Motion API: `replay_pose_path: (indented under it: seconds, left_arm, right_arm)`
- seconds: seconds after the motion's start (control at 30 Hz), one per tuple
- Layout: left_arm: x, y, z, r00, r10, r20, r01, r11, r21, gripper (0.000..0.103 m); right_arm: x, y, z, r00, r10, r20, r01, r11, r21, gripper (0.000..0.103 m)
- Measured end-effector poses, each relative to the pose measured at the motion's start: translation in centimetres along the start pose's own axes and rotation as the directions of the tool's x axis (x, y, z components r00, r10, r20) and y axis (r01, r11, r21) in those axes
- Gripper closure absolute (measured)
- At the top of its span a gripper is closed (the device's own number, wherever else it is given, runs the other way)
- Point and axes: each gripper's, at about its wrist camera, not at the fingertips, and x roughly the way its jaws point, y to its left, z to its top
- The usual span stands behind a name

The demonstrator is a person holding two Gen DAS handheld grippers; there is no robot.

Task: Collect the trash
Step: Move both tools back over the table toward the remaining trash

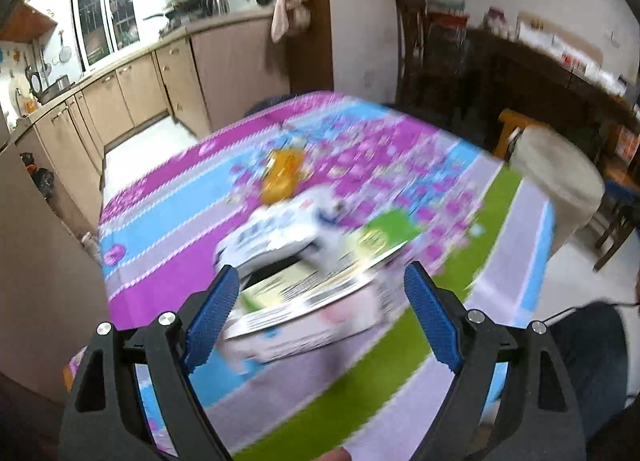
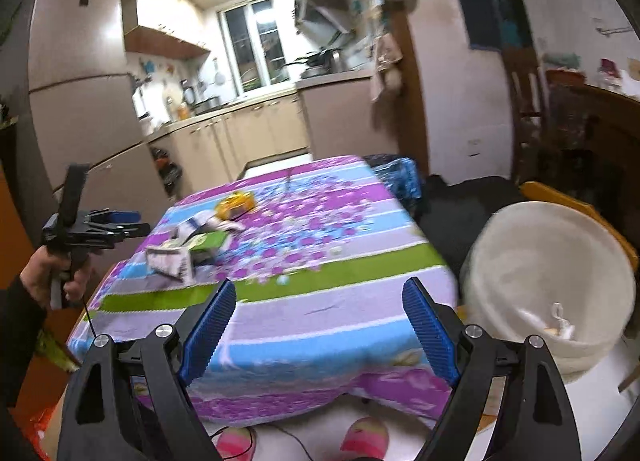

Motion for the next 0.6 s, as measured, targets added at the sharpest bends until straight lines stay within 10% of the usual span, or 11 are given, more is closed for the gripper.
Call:
replay_pose_path:
  seconds: [0.27, 0.4, 0.6]
  left_arm:
    - [3.0, -0.5, -3.1, 0.992, -0.071, -0.102, 0.076, 0.996, 0.05, 0.022]
    - [0.2, -1.5, -5.4, 0.969, -0.23, -0.089, 0.236, 0.97, 0.062, 0.024]
    - [-1.7, 1.5, -7.2, 0.971, -0.239, -0.003, 0.237, 0.965, -0.114, 0.024]
  right_arm:
    - [2.9, 4.3, 0.7, 0.995, 0.083, -0.054, -0.088, 0.993, -0.085, 0.018]
    - [3.6, 5.9, 1.5, 0.985, 0.152, -0.079, -0.162, 0.975, -0.153, 0.018]
    - [7.6, 11.8, 2.3, 0.925, 0.313, -0.215, -0.368, 0.879, -0.303, 0.018]
